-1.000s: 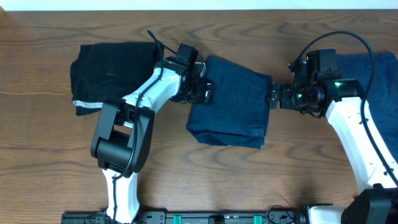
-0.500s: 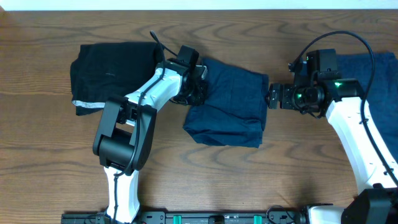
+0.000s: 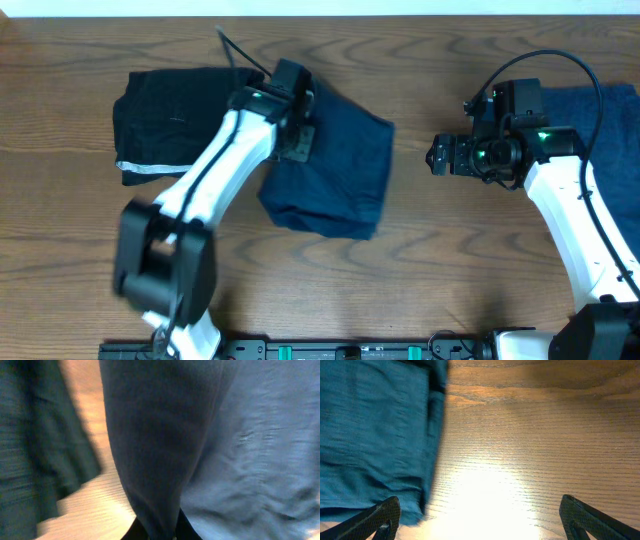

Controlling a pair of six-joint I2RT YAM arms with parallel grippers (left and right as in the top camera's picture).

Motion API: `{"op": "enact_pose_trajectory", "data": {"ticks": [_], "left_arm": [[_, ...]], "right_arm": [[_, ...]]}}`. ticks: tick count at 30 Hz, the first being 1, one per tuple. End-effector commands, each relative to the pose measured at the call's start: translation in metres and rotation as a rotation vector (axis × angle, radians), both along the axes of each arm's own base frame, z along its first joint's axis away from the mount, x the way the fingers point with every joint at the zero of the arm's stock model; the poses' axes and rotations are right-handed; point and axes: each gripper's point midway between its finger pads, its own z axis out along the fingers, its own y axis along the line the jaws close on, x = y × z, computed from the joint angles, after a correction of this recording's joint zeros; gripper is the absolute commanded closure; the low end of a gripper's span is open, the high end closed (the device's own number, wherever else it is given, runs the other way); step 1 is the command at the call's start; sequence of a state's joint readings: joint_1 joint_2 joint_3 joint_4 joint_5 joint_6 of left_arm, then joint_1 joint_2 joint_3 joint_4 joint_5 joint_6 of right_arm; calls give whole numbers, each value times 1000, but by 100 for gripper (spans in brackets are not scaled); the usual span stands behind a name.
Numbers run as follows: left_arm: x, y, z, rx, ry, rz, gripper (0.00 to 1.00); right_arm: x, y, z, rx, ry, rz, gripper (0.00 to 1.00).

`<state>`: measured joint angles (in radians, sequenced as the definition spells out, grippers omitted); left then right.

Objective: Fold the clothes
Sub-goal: 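Drag the folded shorts leftward onto the black garment with the left gripper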

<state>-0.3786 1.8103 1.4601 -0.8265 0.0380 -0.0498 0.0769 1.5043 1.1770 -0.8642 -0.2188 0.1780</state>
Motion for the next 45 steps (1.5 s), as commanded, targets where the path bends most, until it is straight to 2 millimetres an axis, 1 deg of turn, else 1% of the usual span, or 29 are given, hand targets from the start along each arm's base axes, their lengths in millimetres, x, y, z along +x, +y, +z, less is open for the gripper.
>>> {"op": "enact_pose_trajectory", "data": {"ticks": [1, 4, 7, 11, 15, 19, 23, 25, 29, 35, 41, 45], "left_arm": [[9, 25, 48, 53, -141, 23, 94], [8, 43, 74, 36, -198, 67, 94], [10, 65, 90, 29, -237, 121, 94], [15, 92, 96, 48, -256, 151, 94], [29, 110, 104, 65, -314, 154, 94], [41, 131, 117, 74, -369, 189, 94], [46, 153, 133, 80, -402, 239, 94], [47, 161, 137, 85, -410, 254, 94], [47, 177, 138, 111, -413, 257, 94], [50, 202, 132, 147, -402, 273, 94], [60, 233, 116, 167, -388, 328, 94], [68, 253, 101, 187, -373, 349, 94]], "right_arm": [[1, -2, 1, -5, -3, -4, 1], [1, -1, 1, -5, -3, -4, 1], [1, -2, 1, -5, -3, -4, 1], [1, -2, 1, -5, -3, -4, 1], [1, -2, 1, -5, -3, -4, 1], [1, -2, 1, -5, -3, -4, 1], [1, -2, 1, -5, -3, -4, 1], [1, -2, 1, -5, -3, -4, 1], [1, -2, 1, -5, -3, -4, 1], [1, -2, 1, -5, -3, -4, 1], [1, -2, 1, -5, -3, -4, 1], [1, -2, 1, -5, -3, -4, 1]]}}
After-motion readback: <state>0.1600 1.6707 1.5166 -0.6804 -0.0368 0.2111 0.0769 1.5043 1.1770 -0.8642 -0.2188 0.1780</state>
